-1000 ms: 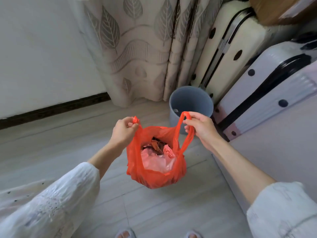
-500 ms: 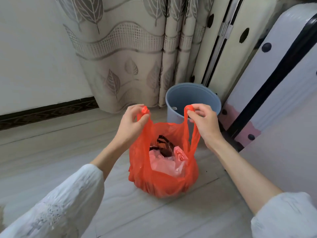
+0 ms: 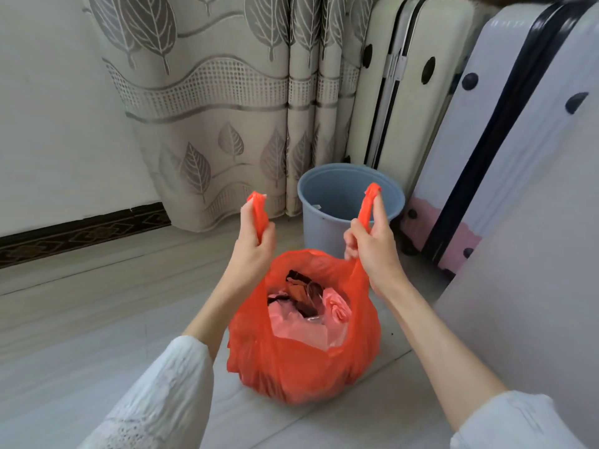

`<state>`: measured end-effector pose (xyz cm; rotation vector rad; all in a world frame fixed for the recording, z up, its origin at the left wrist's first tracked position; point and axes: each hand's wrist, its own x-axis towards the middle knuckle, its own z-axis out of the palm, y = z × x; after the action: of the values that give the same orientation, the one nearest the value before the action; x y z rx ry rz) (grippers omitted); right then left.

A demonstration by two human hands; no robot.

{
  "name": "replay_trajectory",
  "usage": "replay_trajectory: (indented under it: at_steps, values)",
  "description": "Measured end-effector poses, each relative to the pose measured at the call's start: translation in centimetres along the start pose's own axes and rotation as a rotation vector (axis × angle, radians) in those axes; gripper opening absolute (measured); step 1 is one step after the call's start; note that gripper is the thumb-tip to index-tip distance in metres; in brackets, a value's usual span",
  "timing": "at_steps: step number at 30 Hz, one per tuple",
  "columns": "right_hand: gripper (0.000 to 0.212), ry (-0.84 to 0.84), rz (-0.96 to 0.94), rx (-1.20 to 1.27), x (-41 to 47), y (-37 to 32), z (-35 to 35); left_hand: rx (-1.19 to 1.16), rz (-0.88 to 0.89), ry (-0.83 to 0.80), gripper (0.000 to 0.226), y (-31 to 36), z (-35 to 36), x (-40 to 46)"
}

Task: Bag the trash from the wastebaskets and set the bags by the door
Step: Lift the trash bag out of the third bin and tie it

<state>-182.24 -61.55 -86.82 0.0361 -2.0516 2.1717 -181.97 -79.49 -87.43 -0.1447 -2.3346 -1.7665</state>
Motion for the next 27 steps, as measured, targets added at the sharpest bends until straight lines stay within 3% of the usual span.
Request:
replay_trajectory:
  at_steps: [5, 8, 11, 13, 14, 17, 19, 21, 27]
  values:
    - [0.016, 0.178, 0.04, 0.04, -0.6, 0.3, 0.3, 0.029, -0.042, 0.095, 0.013, -1.2, -0.4, -0.1]
    - [0.033, 0.224, 0.002, 0.045, -0.9, 0.6, -0.1, 0.0, -0.065, 0.142, 0.03, -1.5, -1.4, -0.4]
    - [0.061, 0.104, 0.028, -0.126, -1.6, 1.7, -0.9, -0.053, -0.083, 0.167, 0.033, -1.6, -1.9, -0.7]
    - [0.068, 0.024, 0.062, -0.289, -1.8, 3.5, -1.3, -0.129, -0.086, 0.155, 0.032, -1.5, -1.8, -0.6]
    - [0.061, -0.012, 0.037, -0.401, -1.8, 4.4, -1.4, -0.145, -0.086, 0.142, 0.032, -1.4, -1.7, -0.6]
    - [0.013, -0.067, -0.035, -0.607, -1.5, 6.5, -0.8, -0.139, -0.05, 0.088, 0.03, -0.9, -1.4, -0.9]
    - [0.038, -0.019, 0.046, -0.448, -1.4, 6.6, 0.0, -0.13, -0.015, 0.099, 0.03, -0.7, -1.5, -1.2]
    - [0.05, 0.082, 0.154, -0.209, -1.3, 6.2, 0.7, -0.122, 0.002, 0.204, 0.035, -1.0, -2.1, -1.5]
    - [0.042, 0.388, 0.313, 0.223, -1.0, 6.4, -0.4, -0.104, -0.096, 0.47, 0.054, -4.5, -4.8, -2.6]
